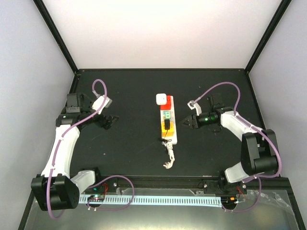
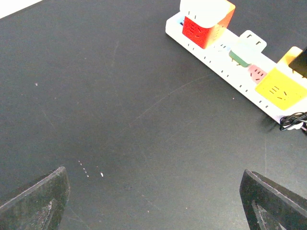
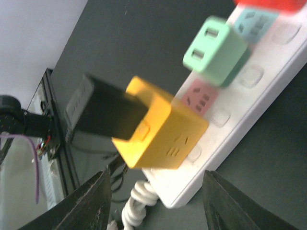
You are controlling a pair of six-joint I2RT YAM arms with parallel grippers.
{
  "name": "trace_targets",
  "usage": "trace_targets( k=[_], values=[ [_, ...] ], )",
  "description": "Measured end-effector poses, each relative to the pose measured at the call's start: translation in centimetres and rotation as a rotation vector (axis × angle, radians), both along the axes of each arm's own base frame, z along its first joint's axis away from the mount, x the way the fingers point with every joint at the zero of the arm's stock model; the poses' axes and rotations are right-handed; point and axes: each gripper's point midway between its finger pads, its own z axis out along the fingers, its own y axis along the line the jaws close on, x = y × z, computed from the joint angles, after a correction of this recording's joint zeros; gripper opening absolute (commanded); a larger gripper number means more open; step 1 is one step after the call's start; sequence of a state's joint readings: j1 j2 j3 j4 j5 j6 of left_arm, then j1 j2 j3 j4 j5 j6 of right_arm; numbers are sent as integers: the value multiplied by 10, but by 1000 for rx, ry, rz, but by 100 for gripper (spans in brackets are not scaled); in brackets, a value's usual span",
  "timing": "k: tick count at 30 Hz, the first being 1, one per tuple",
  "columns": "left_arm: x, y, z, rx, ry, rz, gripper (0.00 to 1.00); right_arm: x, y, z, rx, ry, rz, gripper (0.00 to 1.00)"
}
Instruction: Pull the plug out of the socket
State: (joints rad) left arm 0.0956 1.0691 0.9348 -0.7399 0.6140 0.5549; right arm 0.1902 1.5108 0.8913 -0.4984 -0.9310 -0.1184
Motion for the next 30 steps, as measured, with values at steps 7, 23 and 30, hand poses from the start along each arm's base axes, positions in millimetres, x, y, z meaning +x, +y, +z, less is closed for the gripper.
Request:
trace_targets(
  k=[7,23,30],
  values=[
    [1,0,1,1,-8,0,99,-54,-3,-38,34,130,26,66],
    [7,1,15,-3,-41,7,99,-78,32,-69,84,292,129,79],
    [7,1,15,-10,-36,14,99,-84,67,-69,104,247,206,80]
  ],
)
